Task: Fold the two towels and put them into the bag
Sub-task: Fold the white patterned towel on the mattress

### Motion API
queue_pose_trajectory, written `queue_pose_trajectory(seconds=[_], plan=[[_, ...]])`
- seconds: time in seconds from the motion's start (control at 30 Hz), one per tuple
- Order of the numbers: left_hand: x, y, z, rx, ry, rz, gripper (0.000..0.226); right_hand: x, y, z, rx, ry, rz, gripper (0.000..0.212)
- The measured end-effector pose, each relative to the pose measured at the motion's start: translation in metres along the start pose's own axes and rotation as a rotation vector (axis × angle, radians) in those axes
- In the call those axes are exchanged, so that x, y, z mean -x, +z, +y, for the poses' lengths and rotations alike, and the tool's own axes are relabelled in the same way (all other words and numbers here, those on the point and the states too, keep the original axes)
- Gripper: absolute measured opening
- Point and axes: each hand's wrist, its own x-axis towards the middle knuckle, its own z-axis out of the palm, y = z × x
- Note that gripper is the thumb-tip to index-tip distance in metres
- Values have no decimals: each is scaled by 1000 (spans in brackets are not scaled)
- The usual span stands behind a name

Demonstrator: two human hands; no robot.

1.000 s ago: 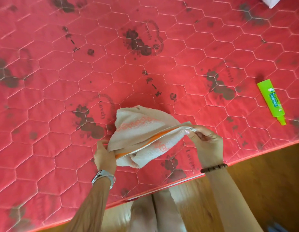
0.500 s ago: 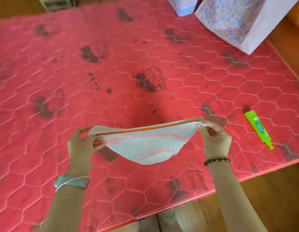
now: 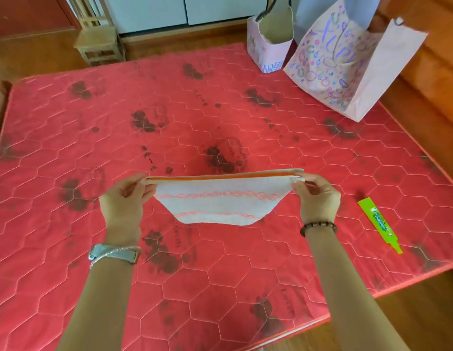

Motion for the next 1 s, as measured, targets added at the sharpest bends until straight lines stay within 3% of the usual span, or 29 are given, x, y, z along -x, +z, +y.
queue_pose_trajectory(seconds=[0.2, 0.4, 0.63, 0.77, 1.0], plan=[[-28, 7, 9, -77, 71, 82, 21, -24, 9, -20, 35, -57, 14, 32], [-45, 16, 16, -88, 134, 130, 18, -36, 26, -23, 126, -120, -18, 15], [-34, 4, 2, -98, 184, 109, 18, -19, 25, -11, 174, -163, -14, 20], [1, -18, -43, -187, 86, 108, 16, 15, 7, 34, 216, -112, -45, 19], [76, -61, -165, -350, -202, 128, 14, 106, -34, 155, 377, 151, -116, 21]])
